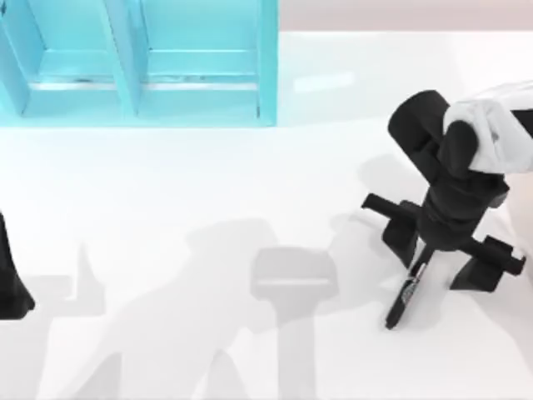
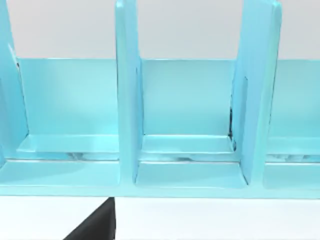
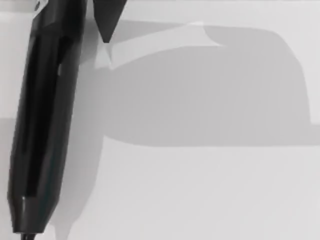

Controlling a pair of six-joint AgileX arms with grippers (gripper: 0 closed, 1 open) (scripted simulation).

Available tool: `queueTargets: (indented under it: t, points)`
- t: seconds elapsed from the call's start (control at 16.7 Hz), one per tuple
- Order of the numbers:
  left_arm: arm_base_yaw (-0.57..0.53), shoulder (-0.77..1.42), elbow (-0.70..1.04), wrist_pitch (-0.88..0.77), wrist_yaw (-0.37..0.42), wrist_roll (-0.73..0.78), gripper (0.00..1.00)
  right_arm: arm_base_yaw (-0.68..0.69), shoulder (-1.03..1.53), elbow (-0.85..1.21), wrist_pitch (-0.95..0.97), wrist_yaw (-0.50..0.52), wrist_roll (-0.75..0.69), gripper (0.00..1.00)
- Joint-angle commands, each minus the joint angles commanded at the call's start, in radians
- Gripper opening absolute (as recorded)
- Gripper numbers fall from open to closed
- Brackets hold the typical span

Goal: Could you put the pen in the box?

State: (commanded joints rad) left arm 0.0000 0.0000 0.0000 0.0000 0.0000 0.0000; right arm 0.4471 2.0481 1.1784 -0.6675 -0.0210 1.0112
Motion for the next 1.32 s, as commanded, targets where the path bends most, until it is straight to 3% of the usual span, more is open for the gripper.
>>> queueTargets:
  t: [0.12,0.54,0.6,1.32]
  points:
    - [0.000,0.000,0.000,0.000,0.000,0.000,1.00,0.000,0.000,0.000,0.000,0.000,0.000,0.00]
    - [0.000,0.000,0.000,0.000,0.000,0.000,1.00,0.000,0.000,0.000,0.000,0.000,0.000,0.00]
    - [0.000,0.000,0.000,0.000,0.000,0.000,1.00,-0.004,-0.080,0.013,-0.097,0.044,-0.035,0.00]
    - [0.000,0.000,0.000,0.000,0.000,0.000,1.00,-0.006,-0.210,0.258,-0.473,0.043,-0.039,0.00]
